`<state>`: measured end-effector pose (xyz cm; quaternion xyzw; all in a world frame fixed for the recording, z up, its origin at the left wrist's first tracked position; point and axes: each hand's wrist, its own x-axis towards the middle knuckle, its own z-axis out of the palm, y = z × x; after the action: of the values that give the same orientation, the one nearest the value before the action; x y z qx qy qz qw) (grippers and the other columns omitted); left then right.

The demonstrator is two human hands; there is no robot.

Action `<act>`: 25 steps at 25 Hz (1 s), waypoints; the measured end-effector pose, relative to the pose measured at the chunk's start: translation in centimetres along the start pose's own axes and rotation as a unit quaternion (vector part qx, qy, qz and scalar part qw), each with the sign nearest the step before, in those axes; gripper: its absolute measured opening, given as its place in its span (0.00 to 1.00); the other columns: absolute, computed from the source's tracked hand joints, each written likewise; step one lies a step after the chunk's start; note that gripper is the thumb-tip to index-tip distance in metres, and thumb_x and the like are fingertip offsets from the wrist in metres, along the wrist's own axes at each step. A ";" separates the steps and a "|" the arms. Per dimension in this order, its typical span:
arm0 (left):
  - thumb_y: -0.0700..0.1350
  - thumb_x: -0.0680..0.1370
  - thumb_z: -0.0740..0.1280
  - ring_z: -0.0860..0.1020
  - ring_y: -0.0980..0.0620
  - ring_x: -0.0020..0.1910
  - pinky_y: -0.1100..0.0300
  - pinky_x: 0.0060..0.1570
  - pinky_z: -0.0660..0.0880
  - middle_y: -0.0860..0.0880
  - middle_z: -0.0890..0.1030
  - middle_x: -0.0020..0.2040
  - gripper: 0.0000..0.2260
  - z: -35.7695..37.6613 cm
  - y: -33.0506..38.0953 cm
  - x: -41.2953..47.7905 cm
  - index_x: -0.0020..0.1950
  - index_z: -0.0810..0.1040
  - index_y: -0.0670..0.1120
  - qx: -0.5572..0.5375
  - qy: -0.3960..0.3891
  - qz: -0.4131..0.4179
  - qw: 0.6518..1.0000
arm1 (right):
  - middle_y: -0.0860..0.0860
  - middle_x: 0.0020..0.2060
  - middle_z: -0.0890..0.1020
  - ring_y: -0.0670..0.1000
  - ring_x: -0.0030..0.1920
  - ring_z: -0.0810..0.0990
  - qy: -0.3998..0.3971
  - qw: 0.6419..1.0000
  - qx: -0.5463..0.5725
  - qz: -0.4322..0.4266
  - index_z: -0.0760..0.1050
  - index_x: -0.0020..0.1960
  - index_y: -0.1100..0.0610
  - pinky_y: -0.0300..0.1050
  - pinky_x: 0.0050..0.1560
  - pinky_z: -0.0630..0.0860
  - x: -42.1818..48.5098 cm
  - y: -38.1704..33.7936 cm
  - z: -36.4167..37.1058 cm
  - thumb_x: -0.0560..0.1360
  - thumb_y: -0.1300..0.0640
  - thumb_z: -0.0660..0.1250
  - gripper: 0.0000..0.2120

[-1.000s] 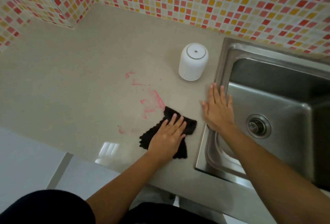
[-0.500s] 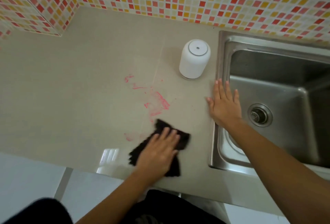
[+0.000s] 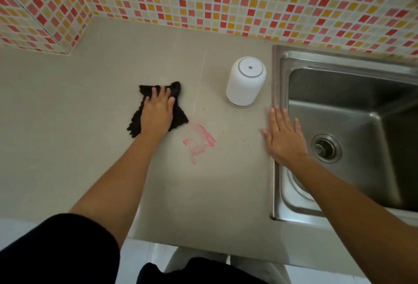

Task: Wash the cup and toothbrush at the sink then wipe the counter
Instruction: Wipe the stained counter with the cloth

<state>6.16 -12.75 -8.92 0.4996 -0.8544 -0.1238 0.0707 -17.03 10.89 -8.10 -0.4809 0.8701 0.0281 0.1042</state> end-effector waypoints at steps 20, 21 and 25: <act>0.49 0.81 0.49 0.72 0.37 0.65 0.41 0.61 0.70 0.39 0.76 0.65 0.22 -0.6 -2.3 -10.2 0.66 0.73 0.38 0.041 -0.010 0.062 0.997 | 0.45 0.60 0.71 0.42 0.57 0.70 0.185 0.834 0.518 0.047 0.57 0.72 0.56 0.15 0.46 0.63 8.1 -7.1 -3.1 0.60 0.55 0.81 0.48; 0.48 0.81 0.50 0.71 0.37 0.66 0.41 0.62 0.70 0.38 0.75 0.66 0.22 -0.6 -2.4 -6.4 0.66 0.72 0.37 0.054 0.017 0.039 0.998 | 0.45 0.59 0.71 0.42 0.57 0.70 0.183 0.833 0.520 0.046 0.57 0.72 0.55 0.15 0.44 0.63 8.2 -7.2 -3.3 0.60 0.56 0.80 0.47; 0.47 0.83 0.50 0.63 0.39 0.72 0.47 0.69 0.58 0.39 0.66 0.73 0.20 -1.1 -1.3 4.0 0.73 0.64 0.40 -0.001 -0.006 -0.060 0.998 | 0.39 0.55 0.71 0.39 0.55 0.71 0.206 0.826 0.523 0.028 0.58 0.71 0.54 0.20 0.44 0.67 8.7 -7.2 -4.7 0.60 0.53 0.80 0.47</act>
<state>5.55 -17.02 -8.26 0.5488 -0.8234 -0.1319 0.0582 -16.18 -0.84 -4.96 -0.3240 0.7690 -0.5281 0.1574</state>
